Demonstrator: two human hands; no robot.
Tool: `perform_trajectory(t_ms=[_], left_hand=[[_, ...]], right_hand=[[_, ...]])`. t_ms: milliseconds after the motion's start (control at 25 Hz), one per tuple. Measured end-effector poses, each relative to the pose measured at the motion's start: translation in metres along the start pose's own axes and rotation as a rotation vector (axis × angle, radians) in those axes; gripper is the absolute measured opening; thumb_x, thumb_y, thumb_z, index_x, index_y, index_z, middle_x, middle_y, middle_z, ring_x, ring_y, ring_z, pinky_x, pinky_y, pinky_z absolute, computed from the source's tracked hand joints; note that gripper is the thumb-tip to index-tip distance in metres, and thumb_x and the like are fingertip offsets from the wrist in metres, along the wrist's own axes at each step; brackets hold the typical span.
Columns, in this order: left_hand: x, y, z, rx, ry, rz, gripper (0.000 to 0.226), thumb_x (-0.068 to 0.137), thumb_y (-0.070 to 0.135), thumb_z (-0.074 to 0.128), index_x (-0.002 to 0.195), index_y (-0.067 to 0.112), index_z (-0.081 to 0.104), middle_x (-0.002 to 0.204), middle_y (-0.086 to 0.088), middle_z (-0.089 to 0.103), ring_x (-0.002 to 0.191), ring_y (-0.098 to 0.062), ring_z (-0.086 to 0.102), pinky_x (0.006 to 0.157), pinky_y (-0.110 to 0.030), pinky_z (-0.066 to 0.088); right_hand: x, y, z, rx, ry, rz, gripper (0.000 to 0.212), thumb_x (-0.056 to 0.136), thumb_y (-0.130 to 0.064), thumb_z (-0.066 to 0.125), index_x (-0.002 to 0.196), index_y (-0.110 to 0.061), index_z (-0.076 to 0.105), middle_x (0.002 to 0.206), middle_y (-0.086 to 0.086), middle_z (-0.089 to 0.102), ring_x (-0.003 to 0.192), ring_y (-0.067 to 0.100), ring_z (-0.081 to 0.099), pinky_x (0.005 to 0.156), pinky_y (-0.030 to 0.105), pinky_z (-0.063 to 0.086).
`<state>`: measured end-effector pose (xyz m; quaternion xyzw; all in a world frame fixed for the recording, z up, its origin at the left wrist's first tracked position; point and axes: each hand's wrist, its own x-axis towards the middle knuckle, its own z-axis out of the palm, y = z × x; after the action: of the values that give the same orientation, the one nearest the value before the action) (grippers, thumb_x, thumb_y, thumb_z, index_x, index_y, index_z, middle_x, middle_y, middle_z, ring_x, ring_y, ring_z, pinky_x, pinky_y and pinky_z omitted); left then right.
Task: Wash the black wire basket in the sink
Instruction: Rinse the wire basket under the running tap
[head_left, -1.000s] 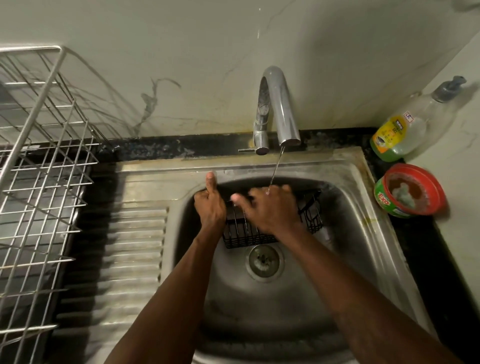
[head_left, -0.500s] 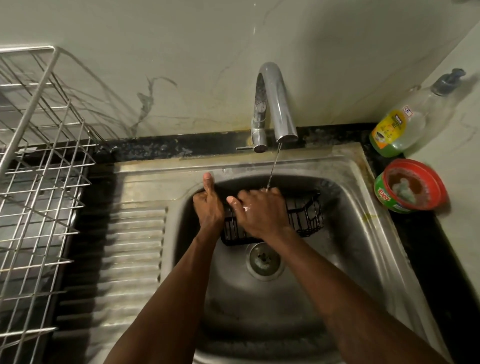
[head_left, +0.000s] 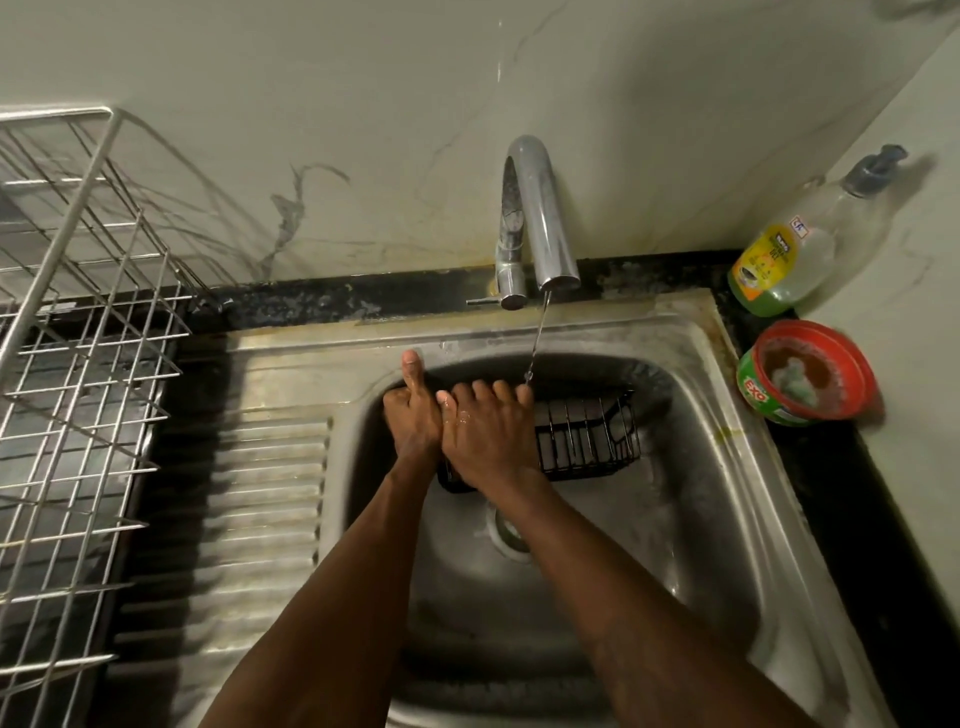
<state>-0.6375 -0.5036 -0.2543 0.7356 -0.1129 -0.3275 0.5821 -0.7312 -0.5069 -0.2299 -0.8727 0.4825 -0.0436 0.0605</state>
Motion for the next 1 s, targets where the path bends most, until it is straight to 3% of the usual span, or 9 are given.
perform_trajectory(t_ms=[80, 160, 280, 440, 520, 720, 800, 880, 1000], left_hand=[[-0.003, 0.002, 0.001, 0.004, -0.008, -0.020, 0.059, 0.097, 0.064, 0.046, 0.076, 0.011, 0.063, 0.075, -0.004, 0.068, 0.069, -0.013, 0.064, 0.071, -0.031, 0.055], [-0.005, 0.005, 0.002, -0.019, 0.003, -0.039, 0.056, 0.097, 0.062, 0.047, 0.065, 0.017, 0.050, 0.063, 0.000, 0.057, 0.057, -0.011, 0.054, 0.060, -0.029, 0.050], [-0.003, 0.005, 0.002, -0.005, -0.010, -0.048, 0.057, 0.097, 0.061, 0.046, 0.060, 0.019, 0.046, 0.057, 0.001, 0.051, 0.047, -0.008, 0.047, 0.049, -0.023, 0.044], [0.001, 0.000, 0.002, 0.026, 0.000, -0.012, 0.062, 0.096, 0.066, 0.044, 0.074, 0.011, 0.065, 0.070, -0.003, 0.068, 0.063, -0.011, 0.062, 0.065, -0.027, 0.051], [0.002, -0.001, 0.003, 0.015, 0.003, -0.015, 0.066, 0.096, 0.067, 0.044, 0.086, 0.006, 0.069, 0.078, -0.006, 0.070, 0.070, -0.012, 0.064, 0.070, -0.028, 0.053], [-0.002, 0.002, 0.005, -0.011, -0.014, -0.051, 0.057, 0.097, 0.062, 0.045, 0.062, 0.018, 0.044, 0.054, 0.002, 0.046, 0.044, -0.006, 0.042, 0.043, -0.018, 0.039], [-0.002, 0.001, 0.005, -0.004, -0.020, -0.046, 0.056, 0.098, 0.061, 0.044, 0.061, 0.019, 0.048, 0.055, 0.002, 0.047, 0.045, -0.006, 0.043, 0.046, -0.019, 0.042], [0.000, -0.002, 0.000, 0.092, -0.039, 0.023, 0.057, 0.098, 0.063, 0.042, 0.071, 0.016, 0.062, 0.063, 0.002, 0.059, 0.056, -0.010, 0.057, 0.060, -0.026, 0.053], [-0.001, 0.009, -0.005, 0.445, -0.180, 0.314, 0.061, 0.102, 0.059, 0.035, 0.071, 0.016, 0.064, 0.063, 0.000, 0.066, 0.057, -0.012, 0.066, 0.059, -0.024, 0.056]], right_hand=[[0.002, 0.042, -0.009, 0.002, -0.033, -0.050, 0.060, 0.105, -0.059, 0.020, 0.091, -0.023, 0.066, 0.084, 0.002, 0.070, 0.084, 0.022, 0.064, 0.091, 0.044, 0.043], [0.006, 0.093, -0.025, -0.026, -0.093, 0.152, 0.079, 0.102, -0.066, 0.009, 0.072, -0.018, 0.063, 0.065, 0.002, 0.063, 0.068, 0.020, 0.064, 0.080, 0.036, 0.043], [0.010, 0.105, -0.029, -0.112, -0.041, 0.369, 0.079, 0.106, -0.056, 0.006, 0.065, -0.015, 0.059, 0.067, 0.007, 0.065, 0.068, 0.024, 0.062, 0.079, 0.038, 0.037], [-0.002, 0.002, -0.002, 0.045, -0.012, 0.102, 0.054, 0.107, -0.048, 0.019, 0.091, -0.023, 0.064, 0.092, 0.003, 0.068, 0.093, 0.026, 0.060, 0.096, 0.049, 0.038], [0.001, 0.006, -0.005, 0.047, -0.020, -0.007, 0.051, 0.106, -0.052, 0.023, 0.094, -0.024, 0.064, 0.093, 0.003, 0.069, 0.093, 0.025, 0.061, 0.095, 0.048, 0.038], [0.003, 0.108, -0.024, -0.051, -0.057, 0.283, 0.080, 0.102, -0.067, 0.007, 0.063, -0.020, 0.059, 0.063, 0.001, 0.057, 0.076, 0.021, 0.060, 0.096, 0.043, 0.038], [0.005, 0.108, -0.025, -0.105, -0.045, 0.310, 0.073, 0.104, -0.062, 0.011, 0.059, -0.021, 0.051, 0.060, 0.002, 0.053, 0.067, 0.021, 0.053, 0.089, 0.042, 0.038], [0.010, 0.099, -0.026, -0.121, -0.045, 0.300, 0.066, 0.107, -0.054, 0.016, 0.057, -0.020, 0.045, 0.054, -0.001, 0.046, 0.056, 0.019, 0.050, 0.073, 0.037, 0.037], [0.008, 0.089, -0.032, -0.131, -0.057, 0.326, 0.067, 0.108, -0.045, 0.020, 0.058, -0.017, 0.055, 0.049, -0.003, 0.047, 0.045, 0.015, 0.049, 0.055, 0.029, 0.037]])
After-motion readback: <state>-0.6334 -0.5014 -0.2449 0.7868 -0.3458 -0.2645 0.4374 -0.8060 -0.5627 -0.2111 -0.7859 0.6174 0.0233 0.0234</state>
